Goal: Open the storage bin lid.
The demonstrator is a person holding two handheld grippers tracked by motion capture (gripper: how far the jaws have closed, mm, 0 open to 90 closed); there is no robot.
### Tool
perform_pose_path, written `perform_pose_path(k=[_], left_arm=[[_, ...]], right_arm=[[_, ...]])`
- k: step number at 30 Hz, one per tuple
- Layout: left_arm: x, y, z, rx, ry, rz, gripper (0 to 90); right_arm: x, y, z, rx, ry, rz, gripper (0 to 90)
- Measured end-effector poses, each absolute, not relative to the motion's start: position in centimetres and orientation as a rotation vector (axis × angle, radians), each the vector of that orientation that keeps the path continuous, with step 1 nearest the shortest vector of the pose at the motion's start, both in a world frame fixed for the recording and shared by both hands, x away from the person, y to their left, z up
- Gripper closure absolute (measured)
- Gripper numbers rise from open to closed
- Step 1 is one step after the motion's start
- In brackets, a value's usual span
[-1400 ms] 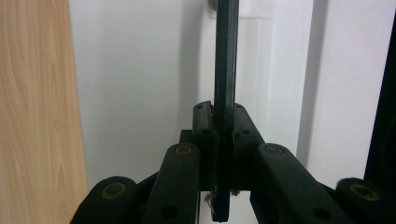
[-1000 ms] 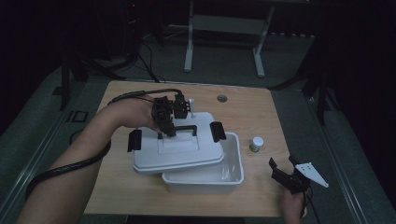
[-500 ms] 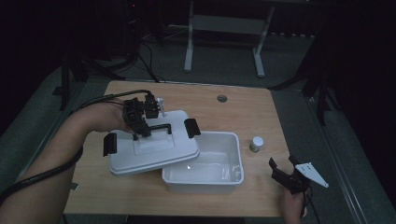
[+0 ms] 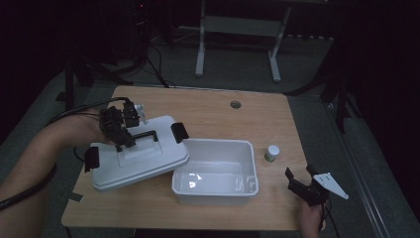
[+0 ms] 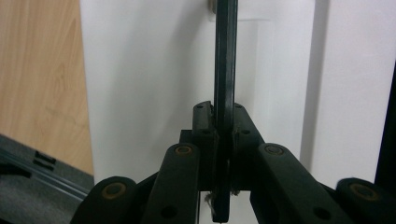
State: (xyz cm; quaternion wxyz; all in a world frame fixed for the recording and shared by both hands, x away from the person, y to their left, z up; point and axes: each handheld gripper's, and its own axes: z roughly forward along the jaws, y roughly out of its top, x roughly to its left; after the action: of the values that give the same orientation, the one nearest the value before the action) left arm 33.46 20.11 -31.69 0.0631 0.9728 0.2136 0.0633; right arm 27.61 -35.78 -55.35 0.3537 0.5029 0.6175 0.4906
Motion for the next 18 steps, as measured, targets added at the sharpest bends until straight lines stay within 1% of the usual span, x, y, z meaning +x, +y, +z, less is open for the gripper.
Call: perform_pose_path(k=[8,11,18], left_arm=[[33.1,23.0,-33.3,2.94,0.75,0.169,83.6],[33.0,24.5,-34.4,2.911,0.796,0.166,83.6],[33.0,25.8,-36.7,2.878,0.85,0.145,83.6]], right_arm=[[27.6,-35.8,-55.4,1.296,1.597,1.267,13.7],[27.6,-35.7,-55.3,1.298,1.599,1.263,13.7],[27.6,-35.7,-55.3,1.296,1.601,1.257,13.8]])
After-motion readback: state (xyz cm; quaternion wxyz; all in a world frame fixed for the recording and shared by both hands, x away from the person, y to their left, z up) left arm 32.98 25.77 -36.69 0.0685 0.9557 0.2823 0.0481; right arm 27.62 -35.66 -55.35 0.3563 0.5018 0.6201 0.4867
